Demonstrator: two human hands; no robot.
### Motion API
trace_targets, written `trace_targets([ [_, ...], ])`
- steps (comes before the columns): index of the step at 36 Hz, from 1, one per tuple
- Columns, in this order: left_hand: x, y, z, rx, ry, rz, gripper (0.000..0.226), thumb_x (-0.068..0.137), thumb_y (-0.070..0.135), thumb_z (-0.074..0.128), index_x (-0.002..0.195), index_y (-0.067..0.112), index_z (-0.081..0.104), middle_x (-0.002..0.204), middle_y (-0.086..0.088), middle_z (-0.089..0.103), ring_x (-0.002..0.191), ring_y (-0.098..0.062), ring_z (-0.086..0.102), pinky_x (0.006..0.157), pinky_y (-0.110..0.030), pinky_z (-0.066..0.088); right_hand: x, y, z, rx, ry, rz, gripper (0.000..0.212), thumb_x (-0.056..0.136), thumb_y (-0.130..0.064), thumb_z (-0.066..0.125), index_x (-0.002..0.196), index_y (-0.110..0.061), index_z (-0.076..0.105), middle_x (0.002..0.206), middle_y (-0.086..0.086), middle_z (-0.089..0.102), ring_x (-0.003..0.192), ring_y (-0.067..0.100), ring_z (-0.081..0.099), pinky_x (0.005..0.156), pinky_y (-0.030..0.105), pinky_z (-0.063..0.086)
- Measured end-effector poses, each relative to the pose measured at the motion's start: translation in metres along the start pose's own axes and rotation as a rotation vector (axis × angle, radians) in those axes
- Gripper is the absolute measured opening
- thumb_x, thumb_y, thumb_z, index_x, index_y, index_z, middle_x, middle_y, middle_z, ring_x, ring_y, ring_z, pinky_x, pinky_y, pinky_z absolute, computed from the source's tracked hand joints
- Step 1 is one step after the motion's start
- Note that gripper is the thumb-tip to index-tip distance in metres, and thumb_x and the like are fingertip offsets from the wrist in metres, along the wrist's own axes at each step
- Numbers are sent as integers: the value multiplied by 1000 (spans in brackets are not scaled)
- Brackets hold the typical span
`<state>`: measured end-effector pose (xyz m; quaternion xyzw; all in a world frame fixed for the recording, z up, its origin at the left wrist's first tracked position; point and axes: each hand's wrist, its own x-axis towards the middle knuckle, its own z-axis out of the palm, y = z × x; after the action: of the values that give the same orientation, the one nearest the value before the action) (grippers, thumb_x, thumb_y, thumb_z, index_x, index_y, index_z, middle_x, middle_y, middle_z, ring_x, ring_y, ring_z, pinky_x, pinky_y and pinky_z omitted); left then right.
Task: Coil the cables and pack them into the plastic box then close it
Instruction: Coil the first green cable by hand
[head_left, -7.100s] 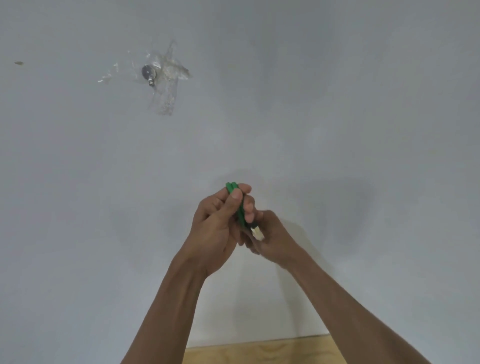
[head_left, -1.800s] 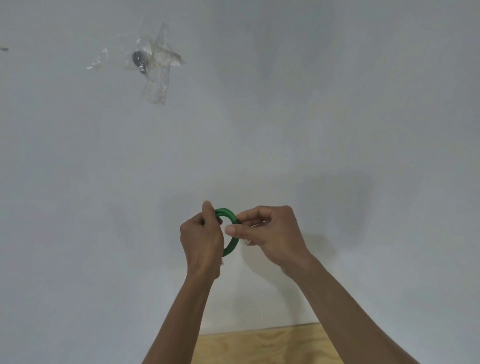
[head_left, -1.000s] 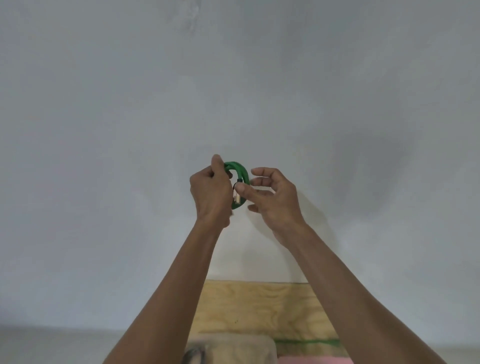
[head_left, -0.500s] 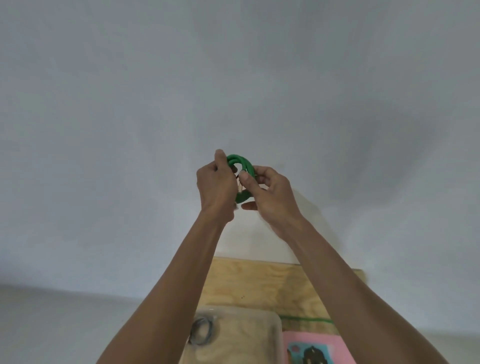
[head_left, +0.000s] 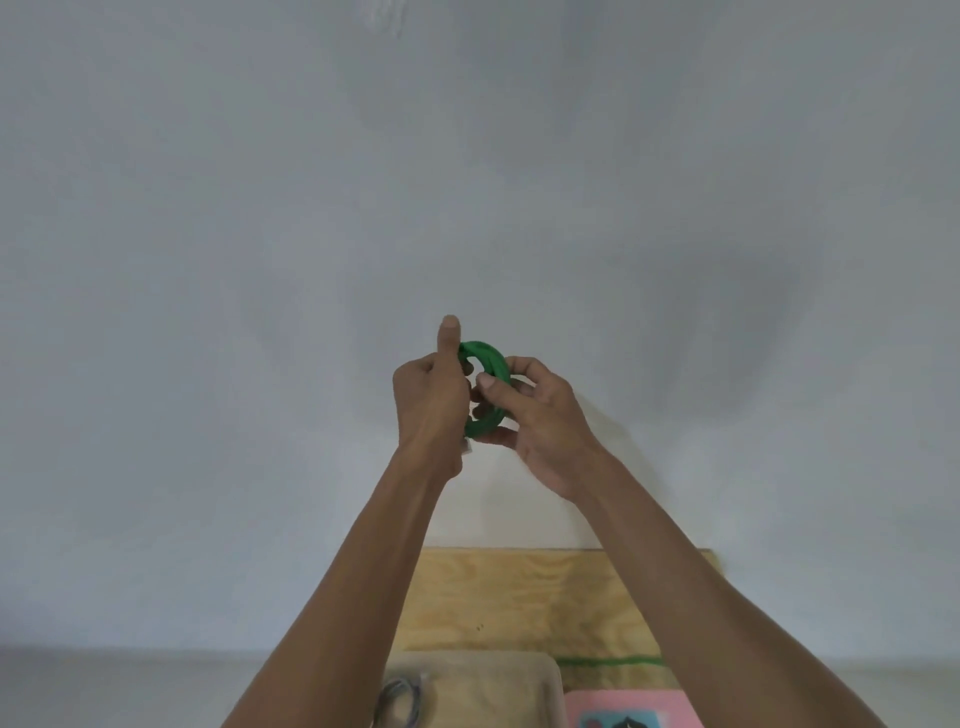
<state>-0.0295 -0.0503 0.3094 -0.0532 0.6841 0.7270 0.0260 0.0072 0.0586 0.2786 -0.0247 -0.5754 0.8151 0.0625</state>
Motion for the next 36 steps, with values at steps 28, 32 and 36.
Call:
trace_targets([
  [28,8,-11,-3,-129,-226,59,44,68,47,84,71,9,62,48,4,30,43,-18,24,51,-38,18,11,-15,-49,76,-27,49,22,85,-21,75,99,-4,78,80,4,67,66,12,57,65,23,54],
  [32,8,-13,-2,-87,-208,96,43,65,53,83,58,16,63,49,2,34,46,-19,29,49,-36,23,1,-10,-38,-52,-152,59,42,92,-40,64,110,-2,72,94,8,61,79,12,61,74,26,55],
  [36,6,-14,-2,-47,-204,112,43,65,52,82,64,12,67,53,-3,38,47,-20,35,44,-30,32,-7,-6,-33,5,-158,28,40,87,-35,68,108,-1,70,105,15,67,90,20,70,79,28,58],
])
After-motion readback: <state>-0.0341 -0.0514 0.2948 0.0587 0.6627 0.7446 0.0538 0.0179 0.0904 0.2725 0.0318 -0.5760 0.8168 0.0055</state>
